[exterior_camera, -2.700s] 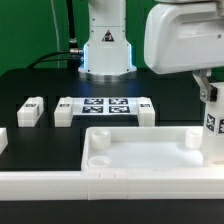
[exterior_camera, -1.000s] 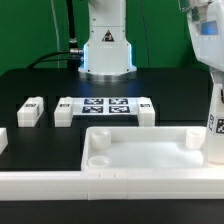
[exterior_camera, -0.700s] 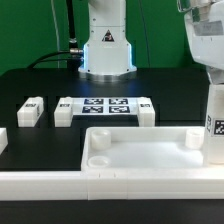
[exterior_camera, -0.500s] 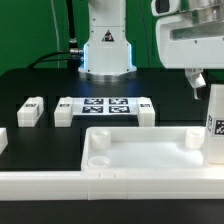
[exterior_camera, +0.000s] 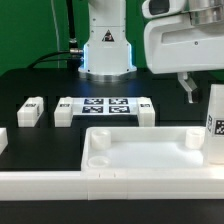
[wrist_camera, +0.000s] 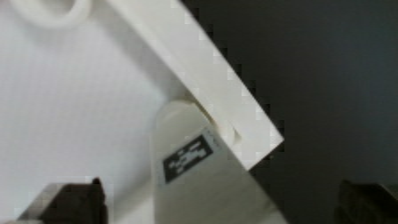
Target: Assemble desk
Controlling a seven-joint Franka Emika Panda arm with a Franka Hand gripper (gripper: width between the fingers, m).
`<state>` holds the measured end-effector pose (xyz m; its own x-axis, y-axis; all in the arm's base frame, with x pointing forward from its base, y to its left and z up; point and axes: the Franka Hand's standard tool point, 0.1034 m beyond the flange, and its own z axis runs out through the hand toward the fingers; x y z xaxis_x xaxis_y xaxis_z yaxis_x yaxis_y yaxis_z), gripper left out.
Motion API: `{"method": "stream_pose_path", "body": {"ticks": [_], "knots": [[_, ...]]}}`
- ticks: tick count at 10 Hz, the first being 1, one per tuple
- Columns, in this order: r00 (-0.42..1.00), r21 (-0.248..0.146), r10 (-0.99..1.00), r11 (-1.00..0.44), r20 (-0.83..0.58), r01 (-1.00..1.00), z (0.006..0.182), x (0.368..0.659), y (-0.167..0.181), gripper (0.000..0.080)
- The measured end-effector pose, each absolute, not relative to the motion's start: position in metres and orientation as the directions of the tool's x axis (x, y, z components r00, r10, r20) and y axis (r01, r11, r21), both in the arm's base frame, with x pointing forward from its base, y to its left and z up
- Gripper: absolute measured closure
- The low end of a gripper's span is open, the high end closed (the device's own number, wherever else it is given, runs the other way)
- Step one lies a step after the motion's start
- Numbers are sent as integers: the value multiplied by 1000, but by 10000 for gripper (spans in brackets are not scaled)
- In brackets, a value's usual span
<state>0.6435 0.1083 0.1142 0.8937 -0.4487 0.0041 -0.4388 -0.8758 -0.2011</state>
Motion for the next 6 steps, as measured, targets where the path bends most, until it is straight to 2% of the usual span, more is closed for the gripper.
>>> {"method": "stream_pose_path", "body": {"ticks": [2, 3, 4, 5, 6], "knots": [[954, -190, -300, -938, 19, -291, 114, 651, 110, 150], [946, -192, -324, -930, 16, -315, 114, 651, 110, 163], [941, -192, -339, -924, 13, -330, 114, 651, 110, 333], [939, -192, -345, -922, 11, -336, 113, 651, 110, 333], [908, -187, -419, -892, -3, -412, 113, 651, 106, 481]]}}
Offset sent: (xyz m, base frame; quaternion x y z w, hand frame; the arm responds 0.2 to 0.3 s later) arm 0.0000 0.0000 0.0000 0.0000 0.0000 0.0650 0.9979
